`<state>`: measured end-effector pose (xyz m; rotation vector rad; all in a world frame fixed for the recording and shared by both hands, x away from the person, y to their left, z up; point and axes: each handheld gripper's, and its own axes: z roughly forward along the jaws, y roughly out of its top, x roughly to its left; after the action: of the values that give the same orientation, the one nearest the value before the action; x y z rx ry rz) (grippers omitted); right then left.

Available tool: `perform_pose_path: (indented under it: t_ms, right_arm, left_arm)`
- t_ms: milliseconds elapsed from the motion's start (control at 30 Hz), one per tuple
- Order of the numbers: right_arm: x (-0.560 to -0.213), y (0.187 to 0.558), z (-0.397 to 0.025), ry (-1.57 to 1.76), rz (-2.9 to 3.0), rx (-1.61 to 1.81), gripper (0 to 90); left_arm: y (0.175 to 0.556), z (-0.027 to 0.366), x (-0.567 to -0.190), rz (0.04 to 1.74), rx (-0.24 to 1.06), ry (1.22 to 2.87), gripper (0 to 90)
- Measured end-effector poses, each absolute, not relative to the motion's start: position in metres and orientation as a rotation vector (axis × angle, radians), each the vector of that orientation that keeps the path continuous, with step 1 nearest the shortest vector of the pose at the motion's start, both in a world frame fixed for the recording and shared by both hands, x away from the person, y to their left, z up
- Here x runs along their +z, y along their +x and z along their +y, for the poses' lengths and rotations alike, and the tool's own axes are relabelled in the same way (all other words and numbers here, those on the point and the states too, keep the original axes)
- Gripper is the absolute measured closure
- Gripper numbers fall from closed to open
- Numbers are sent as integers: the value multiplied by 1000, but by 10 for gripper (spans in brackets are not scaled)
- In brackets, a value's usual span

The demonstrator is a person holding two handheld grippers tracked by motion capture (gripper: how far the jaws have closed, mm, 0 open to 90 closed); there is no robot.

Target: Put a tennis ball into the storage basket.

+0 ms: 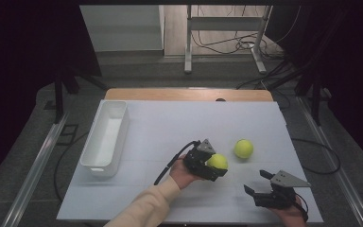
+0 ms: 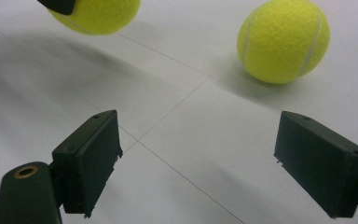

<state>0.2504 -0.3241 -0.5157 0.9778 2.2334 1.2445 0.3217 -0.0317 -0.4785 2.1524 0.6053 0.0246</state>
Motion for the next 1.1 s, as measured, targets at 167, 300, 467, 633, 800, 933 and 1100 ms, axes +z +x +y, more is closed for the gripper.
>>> perform_pose_path:
  t_ms: [167, 300, 467, 633, 800, 933, 1100]
  right_arm:
    - [-516, 250, -324, 978, 2230, 1246, 149]
    - [-516, 250, -324, 976, 2230, 1246, 149]
    - [-516, 250, -324, 978, 2227, 1245, 150]
    - [-516, 250, -324, 979, 2224, 1245, 150]
    - [-515, 250, -324, 977, 2224, 1245, 150]
    - [-515, 250, -324, 981, 2222, 1246, 150]
    - [-515, 250, -324, 978, 2222, 1246, 150]
  left_arm:
    - [321, -27, -475, 605, 30, 2140, 262]
    - [321, -22, -472, 612, 35, 2128, 262]
    - [321, -18, -469, 617, 41, 2114, 262]
    - [322, -14, -467, 618, 44, 2101, 263]
    - [322, -11, -464, 621, 50, 2096, 263]
    - [322, -7, -461, 623, 62, 2089, 263]
    - [322, -1, -455, 623, 77, 2083, 263]
